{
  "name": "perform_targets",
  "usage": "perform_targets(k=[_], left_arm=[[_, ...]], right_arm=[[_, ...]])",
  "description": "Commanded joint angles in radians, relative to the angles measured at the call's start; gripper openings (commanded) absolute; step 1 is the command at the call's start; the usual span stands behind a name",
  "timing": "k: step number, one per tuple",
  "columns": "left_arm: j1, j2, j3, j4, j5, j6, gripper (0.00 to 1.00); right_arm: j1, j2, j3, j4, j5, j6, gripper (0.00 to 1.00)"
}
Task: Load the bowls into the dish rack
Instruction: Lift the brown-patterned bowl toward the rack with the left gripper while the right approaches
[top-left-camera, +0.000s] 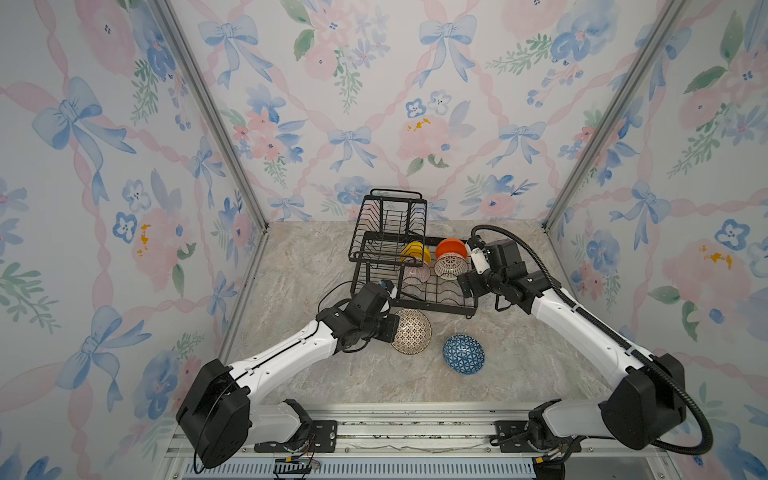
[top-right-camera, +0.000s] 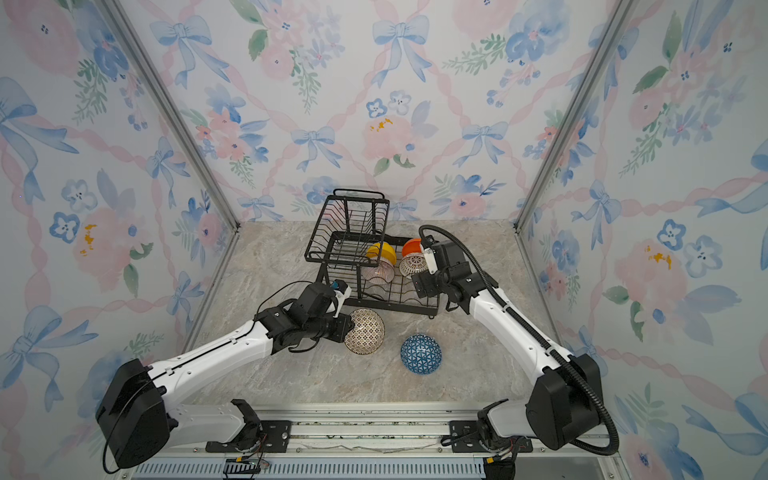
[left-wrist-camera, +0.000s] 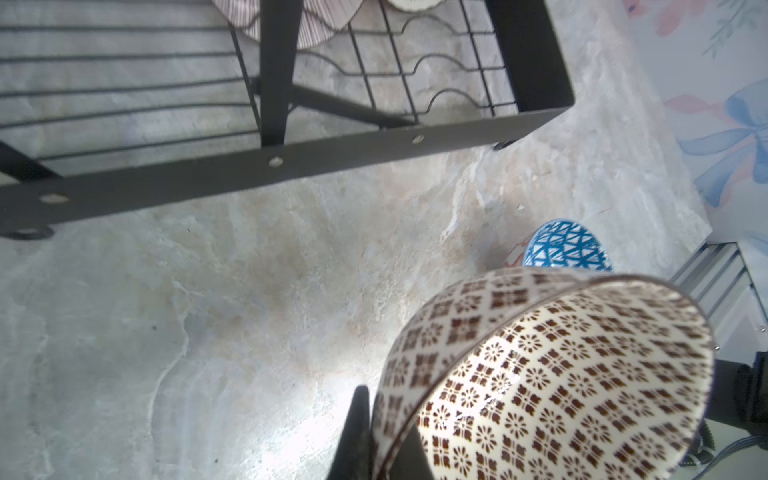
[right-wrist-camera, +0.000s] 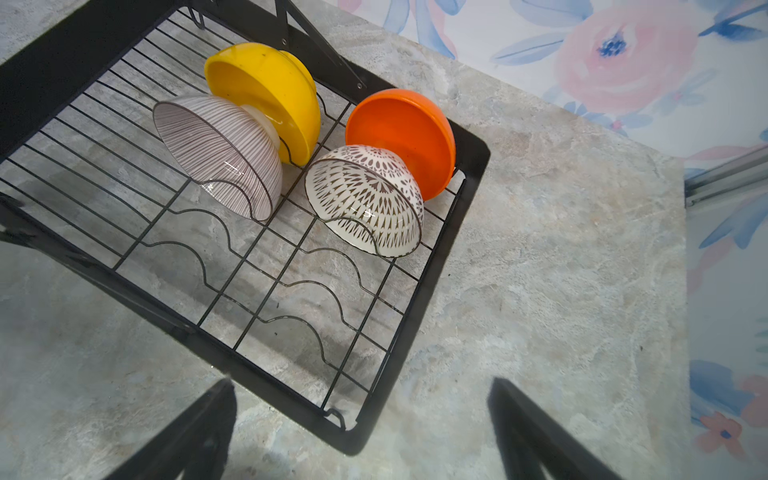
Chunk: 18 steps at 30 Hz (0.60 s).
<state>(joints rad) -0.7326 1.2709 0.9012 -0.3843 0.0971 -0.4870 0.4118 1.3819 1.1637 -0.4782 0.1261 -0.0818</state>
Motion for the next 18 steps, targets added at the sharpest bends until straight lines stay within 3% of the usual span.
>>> perform_targets(k=[1,9,18], left_arm=[[-0.004,-0.036,0.081,-0.003,-0.013,0.032,0.0],[-0.007,-0.068,0.244,-0.024,-0.077,0.1,0.0],[-0.008,-0.001,0.485,-0.03,-0.113,0.214,0.0]], right_arm=[[-0.007,-0.03,0.055,-0.048,-0.021,-0.007,0.97],[-0.011,-0.08,0.08,-0.072,-0.039,0.003,0.97],[-0.036,-0.171,0.177,-0.146,-0.106,0.043,0.97]])
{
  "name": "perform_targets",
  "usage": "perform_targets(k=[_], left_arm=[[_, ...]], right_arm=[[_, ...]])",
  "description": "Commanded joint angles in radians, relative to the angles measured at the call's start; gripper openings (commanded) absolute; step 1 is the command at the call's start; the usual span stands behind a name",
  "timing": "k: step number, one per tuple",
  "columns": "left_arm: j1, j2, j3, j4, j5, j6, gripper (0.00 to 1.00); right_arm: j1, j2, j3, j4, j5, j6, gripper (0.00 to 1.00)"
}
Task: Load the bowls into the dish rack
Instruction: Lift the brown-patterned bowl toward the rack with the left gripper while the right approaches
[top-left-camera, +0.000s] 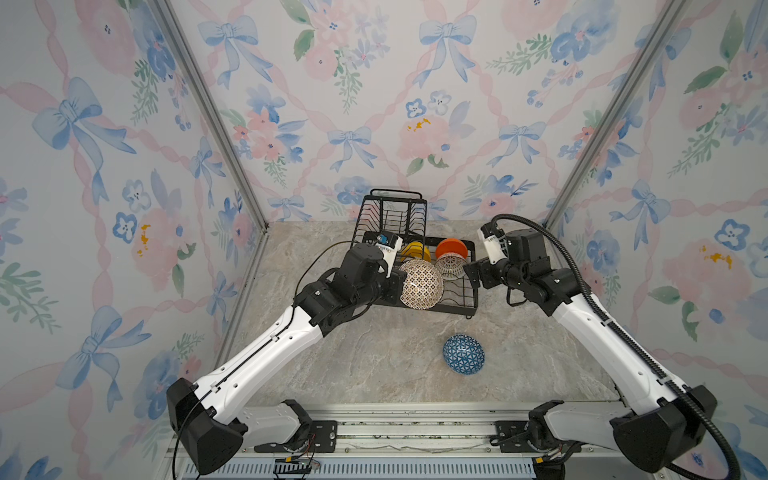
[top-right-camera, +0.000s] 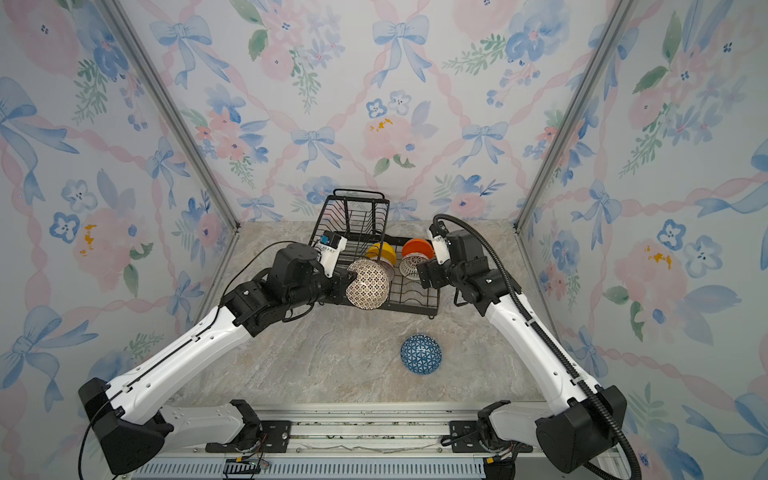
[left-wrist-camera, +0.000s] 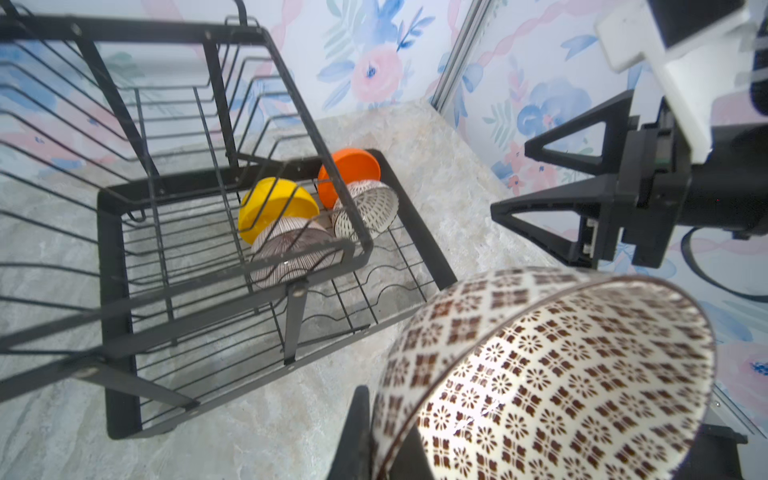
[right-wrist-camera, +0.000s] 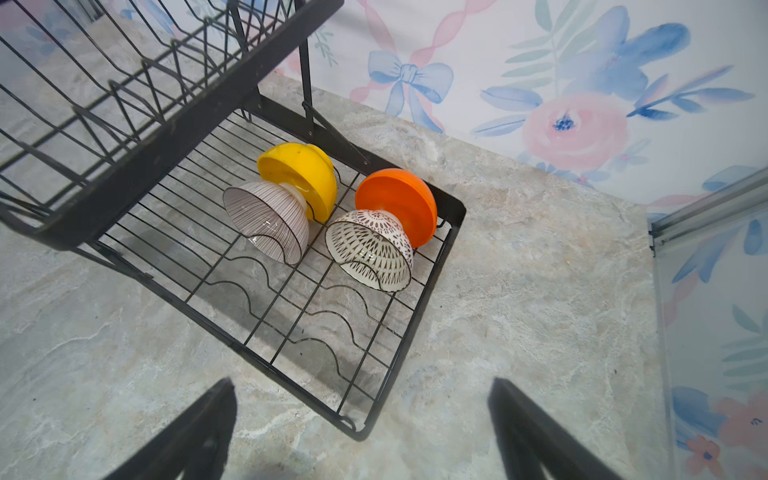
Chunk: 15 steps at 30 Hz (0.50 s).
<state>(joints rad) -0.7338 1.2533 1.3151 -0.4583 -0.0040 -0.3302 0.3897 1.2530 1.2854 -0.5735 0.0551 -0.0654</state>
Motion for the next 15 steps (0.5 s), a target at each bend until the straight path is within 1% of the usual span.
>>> perform_targets(k=[1,6,11,15], left_arm=[[-0.008,0.026,0.094,0.044,-0.014,0.067,0.0],[-0.007,0.077,0.181,0.044,-0.054,0.119,0.0],[-0.004,0.159,0.245,0.044,-0.157,0.161,0.0],[0.008,0.219,0.292,0.046,-0.179,0.17,0.0]], right_arm=[[-0.015,-0.052,0.069,-0.064,-0.039,0.031,0.97],[-0.014,-0.09,0.136,-0.098,-0.072,0.052,0.97],[-0.015,-0.103,0.19,-0.088,-0.089,0.086,0.97],[-0.011,-0.101,0.22,-0.083,-0.089,0.113,0.97]])
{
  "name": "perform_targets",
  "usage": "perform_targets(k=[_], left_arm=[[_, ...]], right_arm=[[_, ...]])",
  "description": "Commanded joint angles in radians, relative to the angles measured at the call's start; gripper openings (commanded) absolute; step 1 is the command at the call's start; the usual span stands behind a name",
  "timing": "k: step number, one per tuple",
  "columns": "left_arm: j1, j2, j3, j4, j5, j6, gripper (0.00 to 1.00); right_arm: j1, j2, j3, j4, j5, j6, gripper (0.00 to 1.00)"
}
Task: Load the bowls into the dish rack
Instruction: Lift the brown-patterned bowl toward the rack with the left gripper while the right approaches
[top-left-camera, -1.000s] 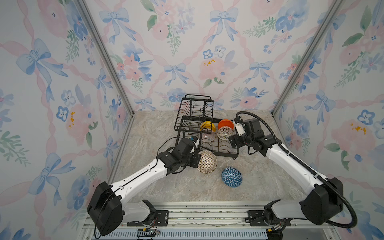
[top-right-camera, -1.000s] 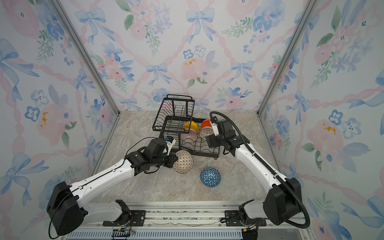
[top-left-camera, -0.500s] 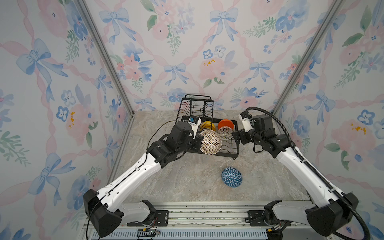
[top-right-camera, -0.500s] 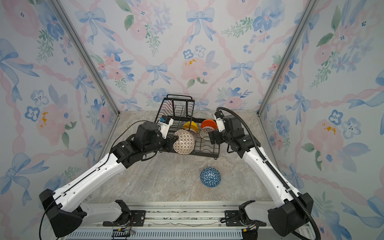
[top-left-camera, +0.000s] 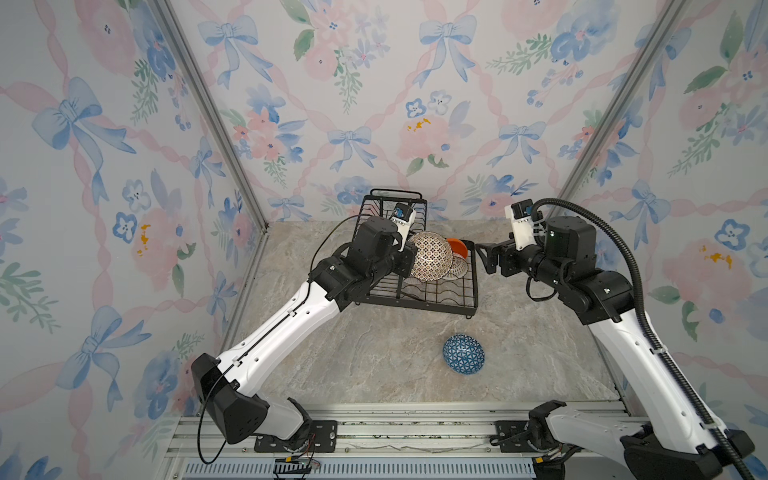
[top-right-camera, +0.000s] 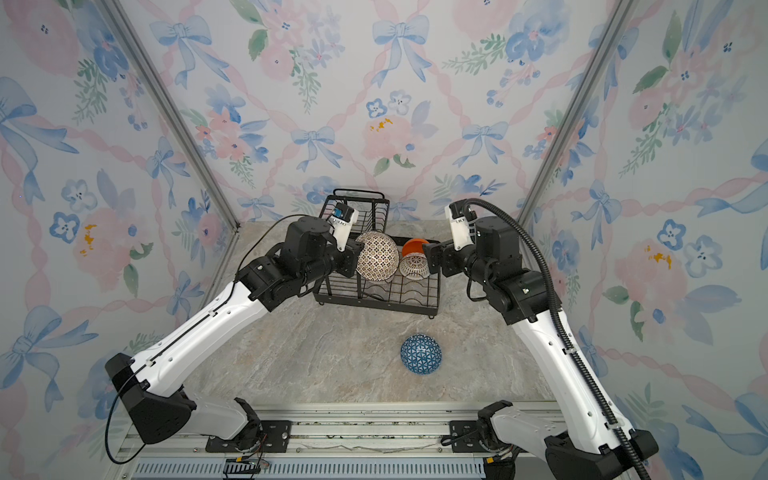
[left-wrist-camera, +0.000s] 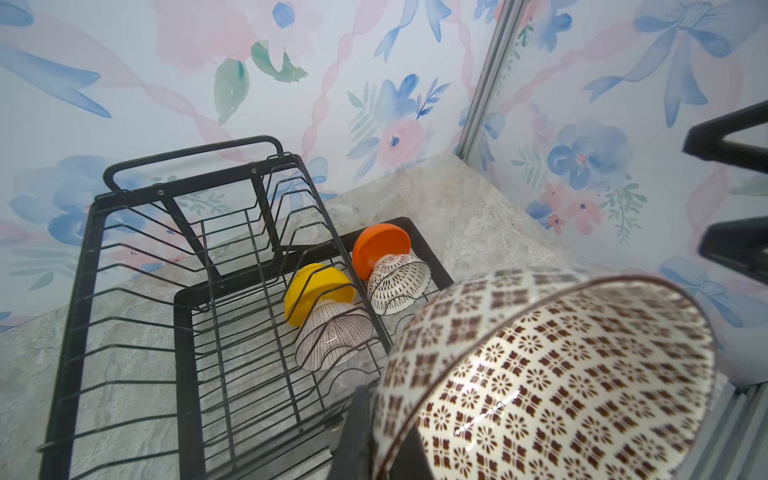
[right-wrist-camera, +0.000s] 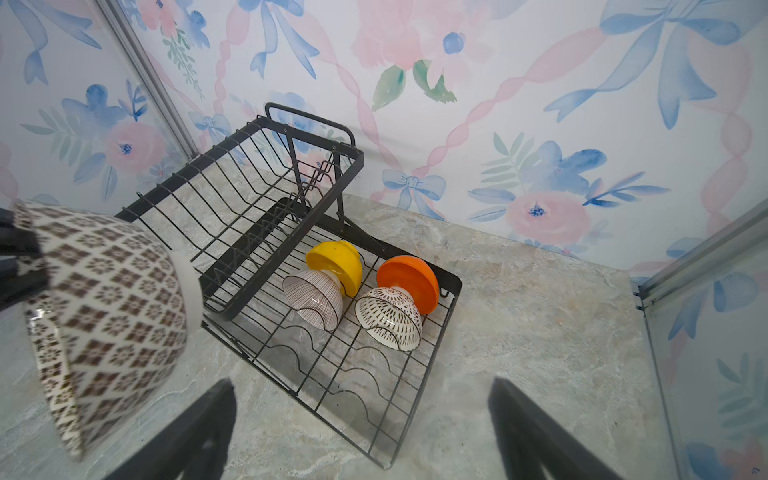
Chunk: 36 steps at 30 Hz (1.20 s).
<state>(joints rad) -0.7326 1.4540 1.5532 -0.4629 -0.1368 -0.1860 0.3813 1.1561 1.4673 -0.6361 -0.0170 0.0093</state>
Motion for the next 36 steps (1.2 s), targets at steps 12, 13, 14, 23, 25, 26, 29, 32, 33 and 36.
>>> perform_targets(k=[12,13,14,23,25,26,29,32,33,36], left_arm=[[0.038,0.113,0.148,0.052,-0.001,0.034,0.0],[0.039,0.116,0.149,0.052,0.001,0.034,0.0],[0.042,0.121,0.151,0.052,0.004,0.034,0.0],[0.056,0.169,0.159,0.053,0.027,0.022,0.0],[0.056,0.177,0.166,0.053,0.031,0.022,0.0],[0.058,0.181,0.169,0.055,0.032,0.022,0.0],[0.058,0.187,0.18,0.054,0.039,0.022,0.0],[0.058,0.192,0.188,0.053,0.045,0.023,0.0],[0.058,0.192,0.188,0.053,0.046,0.022,0.0],[0.058,0.193,0.192,0.053,0.048,0.023,0.0]], right_arm=[[0.082,0.034,0.083,0.032,-0.044,0.075,0.97],[0.087,0.044,0.086,0.036,-0.045,0.079,0.97],[0.092,0.054,0.087,0.041,-0.049,0.083,0.97],[0.144,0.121,0.101,0.087,-0.062,0.108,0.97],[0.148,0.131,0.1,0.089,-0.058,0.113,0.97],[0.149,0.135,0.098,0.092,-0.059,0.117,0.97],[0.149,0.144,0.086,0.104,-0.053,0.122,0.97],[0.149,0.16,0.081,0.104,-0.045,0.13,0.97],[0.149,0.166,0.079,0.105,-0.041,0.132,0.97],[0.149,0.186,0.078,0.099,-0.03,0.136,1.0]])
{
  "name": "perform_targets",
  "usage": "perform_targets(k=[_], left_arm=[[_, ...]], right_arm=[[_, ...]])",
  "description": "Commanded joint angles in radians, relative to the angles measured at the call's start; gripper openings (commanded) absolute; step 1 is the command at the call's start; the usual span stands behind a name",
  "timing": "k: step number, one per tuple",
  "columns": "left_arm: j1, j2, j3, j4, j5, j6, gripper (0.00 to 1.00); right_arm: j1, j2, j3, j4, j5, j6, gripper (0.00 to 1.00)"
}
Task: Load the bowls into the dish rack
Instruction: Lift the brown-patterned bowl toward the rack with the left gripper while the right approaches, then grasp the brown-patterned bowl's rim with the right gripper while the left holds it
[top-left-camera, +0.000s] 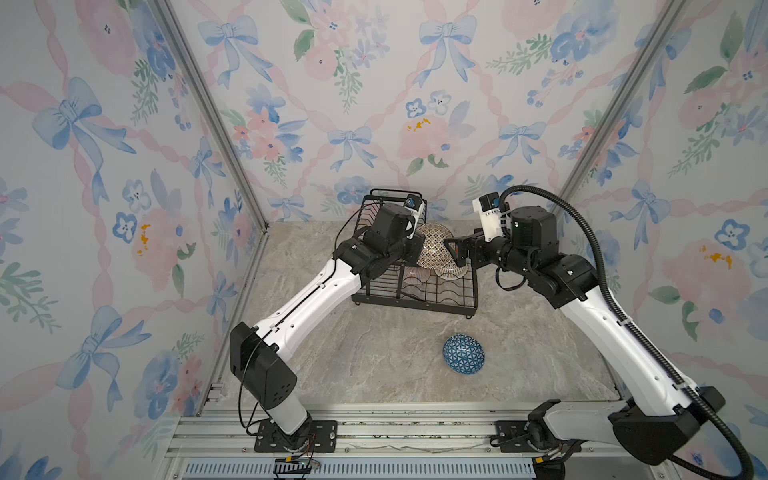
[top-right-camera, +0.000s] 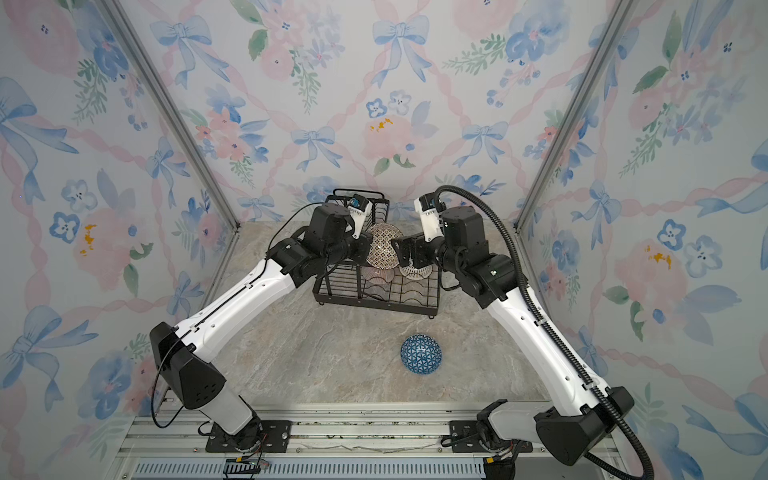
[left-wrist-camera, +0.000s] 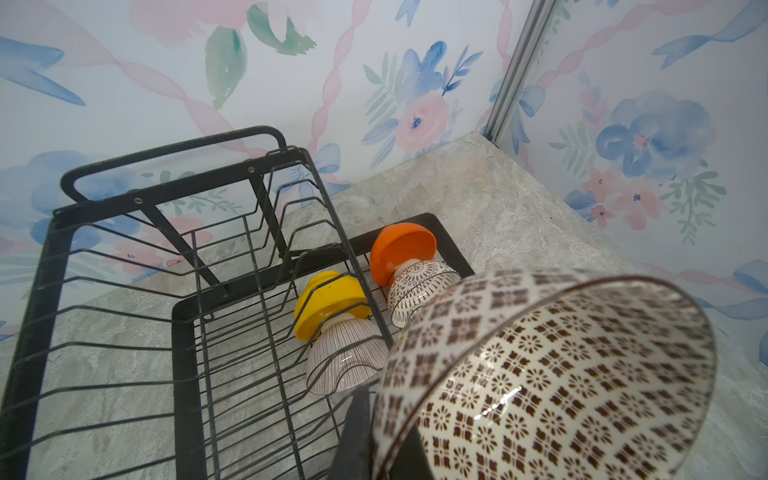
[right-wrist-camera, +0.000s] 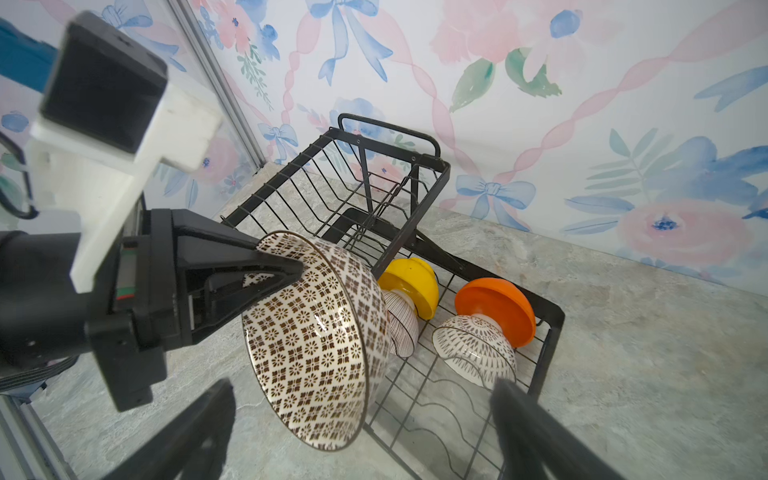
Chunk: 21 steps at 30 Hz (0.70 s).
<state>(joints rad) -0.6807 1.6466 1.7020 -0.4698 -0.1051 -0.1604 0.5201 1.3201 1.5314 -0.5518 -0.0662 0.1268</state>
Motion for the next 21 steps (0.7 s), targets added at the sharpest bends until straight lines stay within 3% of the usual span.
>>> perform_targets(k=[1,5,12,21], left_arm=[[0.005,0.001,0.044,0.06,0.016,-0.002,0.0],[0.005,-0.003,0.05,0.06,0.015,0.001,0.0],[0.0,-0.005,0.055,0.067,0.028,0.005,0.0],[-0.021,-0.019,0.044,0.094,0.036,0.012,0.0]], right_arm=[[0.011,0.028,0.013,0.012,0.022,0.021,0.99],[0.011,0.052,0.016,0.002,0.039,0.027,0.91],[0.005,0.077,0.017,-0.004,0.048,0.042,0.64],[-0.002,0.099,0.009,-0.003,0.051,0.064,0.53]])
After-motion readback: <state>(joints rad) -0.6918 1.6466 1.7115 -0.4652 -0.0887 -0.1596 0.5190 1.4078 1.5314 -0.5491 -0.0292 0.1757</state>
